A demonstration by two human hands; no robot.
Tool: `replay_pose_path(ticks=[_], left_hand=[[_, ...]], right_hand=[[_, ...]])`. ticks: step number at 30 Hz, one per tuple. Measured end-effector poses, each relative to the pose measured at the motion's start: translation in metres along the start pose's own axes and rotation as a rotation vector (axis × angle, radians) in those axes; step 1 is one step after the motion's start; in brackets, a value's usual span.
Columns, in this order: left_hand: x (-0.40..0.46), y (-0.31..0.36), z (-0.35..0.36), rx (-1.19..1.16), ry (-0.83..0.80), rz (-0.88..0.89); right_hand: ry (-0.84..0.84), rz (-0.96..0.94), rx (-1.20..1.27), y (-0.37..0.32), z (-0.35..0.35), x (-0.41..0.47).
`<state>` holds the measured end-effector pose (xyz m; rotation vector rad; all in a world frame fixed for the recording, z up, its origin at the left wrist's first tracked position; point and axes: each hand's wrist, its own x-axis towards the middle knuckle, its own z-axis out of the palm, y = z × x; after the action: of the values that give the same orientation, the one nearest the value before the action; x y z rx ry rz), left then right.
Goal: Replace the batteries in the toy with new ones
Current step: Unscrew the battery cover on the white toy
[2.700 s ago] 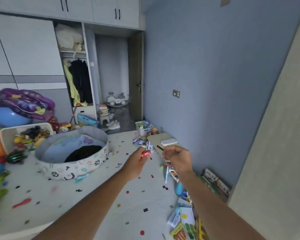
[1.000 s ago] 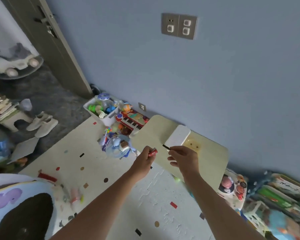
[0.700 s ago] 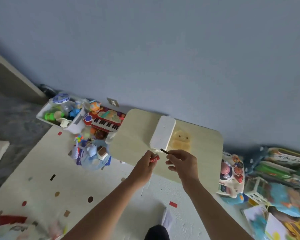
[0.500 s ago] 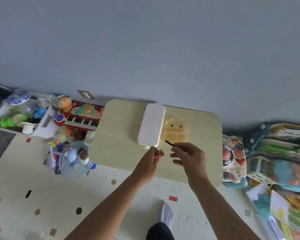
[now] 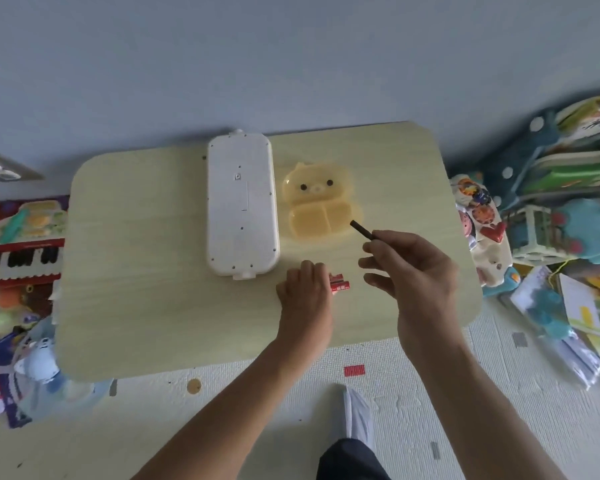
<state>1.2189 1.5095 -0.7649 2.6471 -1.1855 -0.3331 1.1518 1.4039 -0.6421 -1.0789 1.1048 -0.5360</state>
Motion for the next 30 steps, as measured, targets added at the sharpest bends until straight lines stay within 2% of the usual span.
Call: replay_pose_path(ticks=[8,15,30], left_hand=[[0.012,-0.016,0.012,0.001,0.122,0.049],[0.012,-0.033,0.013,-0.084,0.103,0.214],[0.019,-0.045,0.029,-0.180,0.267,0.325]], right_hand=[[0.048,-0.098,0.044,0.010,0.003,0.022],[0.000,-0.208,0.103,0.011,0.008,0.043],[-0.080,-0.405,0.131,0.041,0.018,0.048]])
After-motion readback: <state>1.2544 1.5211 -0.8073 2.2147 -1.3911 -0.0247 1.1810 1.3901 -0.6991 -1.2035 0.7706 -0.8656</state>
